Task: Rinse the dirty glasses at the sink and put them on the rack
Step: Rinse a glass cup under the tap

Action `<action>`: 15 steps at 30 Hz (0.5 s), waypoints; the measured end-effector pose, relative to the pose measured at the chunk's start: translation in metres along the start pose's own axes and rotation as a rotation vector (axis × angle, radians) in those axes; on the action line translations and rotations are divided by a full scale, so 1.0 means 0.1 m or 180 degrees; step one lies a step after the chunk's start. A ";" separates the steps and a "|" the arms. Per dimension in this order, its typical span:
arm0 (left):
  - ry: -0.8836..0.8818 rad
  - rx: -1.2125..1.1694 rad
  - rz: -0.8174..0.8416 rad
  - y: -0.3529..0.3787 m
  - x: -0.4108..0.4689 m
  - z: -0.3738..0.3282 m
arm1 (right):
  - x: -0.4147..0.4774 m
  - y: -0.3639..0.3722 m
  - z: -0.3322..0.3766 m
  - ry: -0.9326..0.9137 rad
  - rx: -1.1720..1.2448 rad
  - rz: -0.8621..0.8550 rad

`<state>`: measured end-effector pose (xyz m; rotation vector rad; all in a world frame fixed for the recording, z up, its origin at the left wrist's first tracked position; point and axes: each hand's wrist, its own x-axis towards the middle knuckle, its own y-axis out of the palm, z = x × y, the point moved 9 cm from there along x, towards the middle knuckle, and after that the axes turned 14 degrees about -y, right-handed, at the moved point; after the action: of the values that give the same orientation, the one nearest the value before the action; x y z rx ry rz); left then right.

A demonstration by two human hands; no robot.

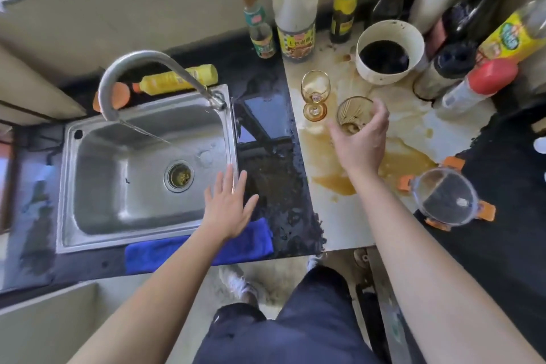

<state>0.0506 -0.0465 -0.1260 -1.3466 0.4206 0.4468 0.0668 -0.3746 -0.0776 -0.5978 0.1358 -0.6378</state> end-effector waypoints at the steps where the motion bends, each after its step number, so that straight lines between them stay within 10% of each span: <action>1: 0.0002 -0.0001 0.0099 0.02 0.04 0.02 | 0.02 -0.01 0.01 0.0000 -0.0021 -0.0045; 15: 0.0342 -0.0422 -0.0029 -0.29 0.43 1.07 | -0.97 0.88 1.25 -0.0333 -0.0181 0.0632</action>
<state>0.1059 0.0569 -0.1066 -1.5052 0.4799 0.4014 0.0722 -0.1993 -0.0299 -0.6620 0.1140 -0.4107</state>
